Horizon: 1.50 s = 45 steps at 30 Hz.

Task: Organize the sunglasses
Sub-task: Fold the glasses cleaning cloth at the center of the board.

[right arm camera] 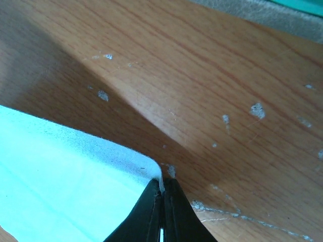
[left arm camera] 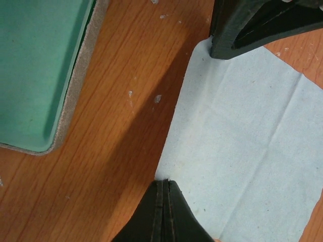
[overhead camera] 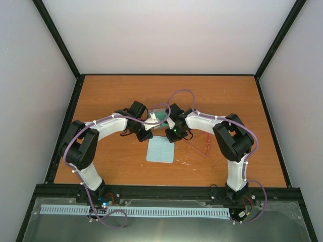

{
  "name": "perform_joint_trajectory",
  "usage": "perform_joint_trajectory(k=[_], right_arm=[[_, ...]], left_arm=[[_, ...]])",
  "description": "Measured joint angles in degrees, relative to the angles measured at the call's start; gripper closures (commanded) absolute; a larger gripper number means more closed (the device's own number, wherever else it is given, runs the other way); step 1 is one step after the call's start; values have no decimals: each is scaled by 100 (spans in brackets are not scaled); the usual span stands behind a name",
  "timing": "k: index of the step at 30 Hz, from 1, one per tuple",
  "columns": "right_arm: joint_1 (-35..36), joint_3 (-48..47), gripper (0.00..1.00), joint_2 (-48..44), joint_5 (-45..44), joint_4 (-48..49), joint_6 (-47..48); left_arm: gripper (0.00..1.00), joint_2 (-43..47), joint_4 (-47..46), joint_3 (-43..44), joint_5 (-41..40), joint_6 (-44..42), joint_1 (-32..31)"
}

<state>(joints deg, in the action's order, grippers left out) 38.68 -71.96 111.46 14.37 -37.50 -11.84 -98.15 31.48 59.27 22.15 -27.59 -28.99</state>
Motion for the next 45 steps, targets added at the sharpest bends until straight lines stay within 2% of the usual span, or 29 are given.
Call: perform_joint_trajectory(k=[10,20,31,45], right_arm=[[26,197,97,-341,-39,24,-66],[35,415,96,-1043,245,153,-63],[227,916,96,-1150,326,221,-74],[393,1097,95,-1357,378,267,-105]], left_arm=[[99,66,-61,-122,11,2,-2],[99,656,-92,-234,76,11,-2],[99,758,-127,-579,238,26,-2],[99,1080,-103,-901,376,101,-151]])
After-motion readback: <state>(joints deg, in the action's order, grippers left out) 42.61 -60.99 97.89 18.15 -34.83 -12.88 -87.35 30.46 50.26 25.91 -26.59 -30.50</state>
